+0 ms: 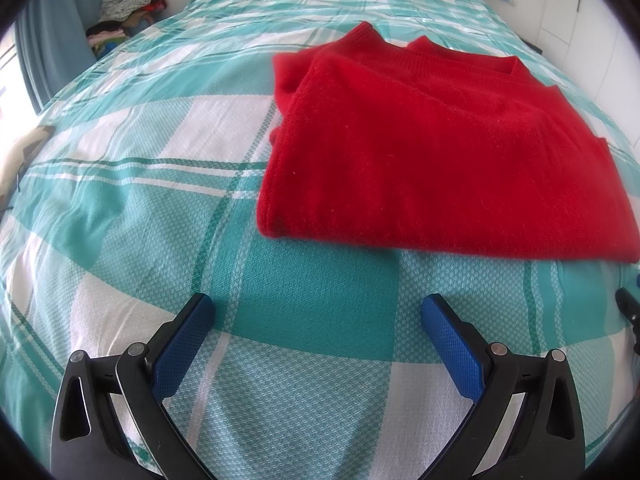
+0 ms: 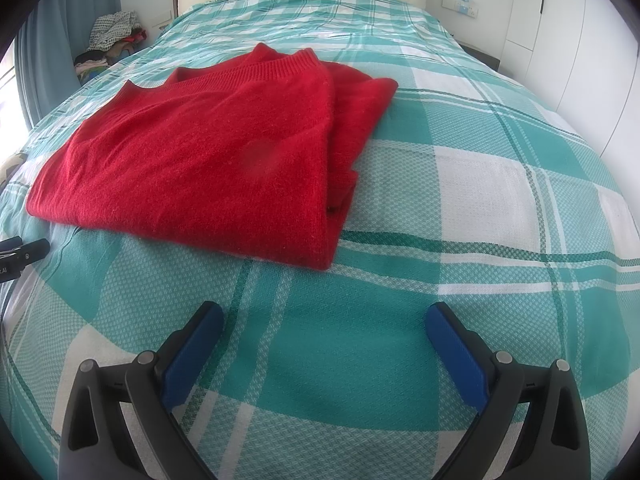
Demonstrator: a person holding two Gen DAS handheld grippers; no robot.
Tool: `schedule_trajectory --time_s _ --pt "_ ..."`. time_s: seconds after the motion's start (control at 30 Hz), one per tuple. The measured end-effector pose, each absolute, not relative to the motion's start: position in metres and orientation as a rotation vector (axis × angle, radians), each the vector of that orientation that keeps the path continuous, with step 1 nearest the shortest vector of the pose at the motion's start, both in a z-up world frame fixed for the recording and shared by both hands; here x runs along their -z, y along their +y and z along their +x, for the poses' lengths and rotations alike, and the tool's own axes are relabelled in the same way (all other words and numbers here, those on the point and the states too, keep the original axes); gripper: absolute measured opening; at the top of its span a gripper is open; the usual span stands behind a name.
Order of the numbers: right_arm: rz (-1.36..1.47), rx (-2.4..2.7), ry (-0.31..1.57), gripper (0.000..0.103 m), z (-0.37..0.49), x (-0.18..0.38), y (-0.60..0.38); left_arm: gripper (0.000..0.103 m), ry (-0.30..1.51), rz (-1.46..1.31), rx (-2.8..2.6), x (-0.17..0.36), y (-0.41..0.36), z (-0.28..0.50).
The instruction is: Fold small clothes
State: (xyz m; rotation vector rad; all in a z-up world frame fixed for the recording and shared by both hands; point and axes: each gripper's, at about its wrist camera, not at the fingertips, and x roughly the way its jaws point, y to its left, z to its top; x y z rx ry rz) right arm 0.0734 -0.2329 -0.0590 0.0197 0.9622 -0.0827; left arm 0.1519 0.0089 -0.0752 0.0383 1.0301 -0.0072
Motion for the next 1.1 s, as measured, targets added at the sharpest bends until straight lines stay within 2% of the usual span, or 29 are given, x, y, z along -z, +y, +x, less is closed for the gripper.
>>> schedule_trajectory --time_s 1.1 --pt "0.02 0.084 0.962 0.101 0.0736 0.0594 -0.2328 0.103 1.026 0.045 -0.001 0.0758 0.0085 0.1536"
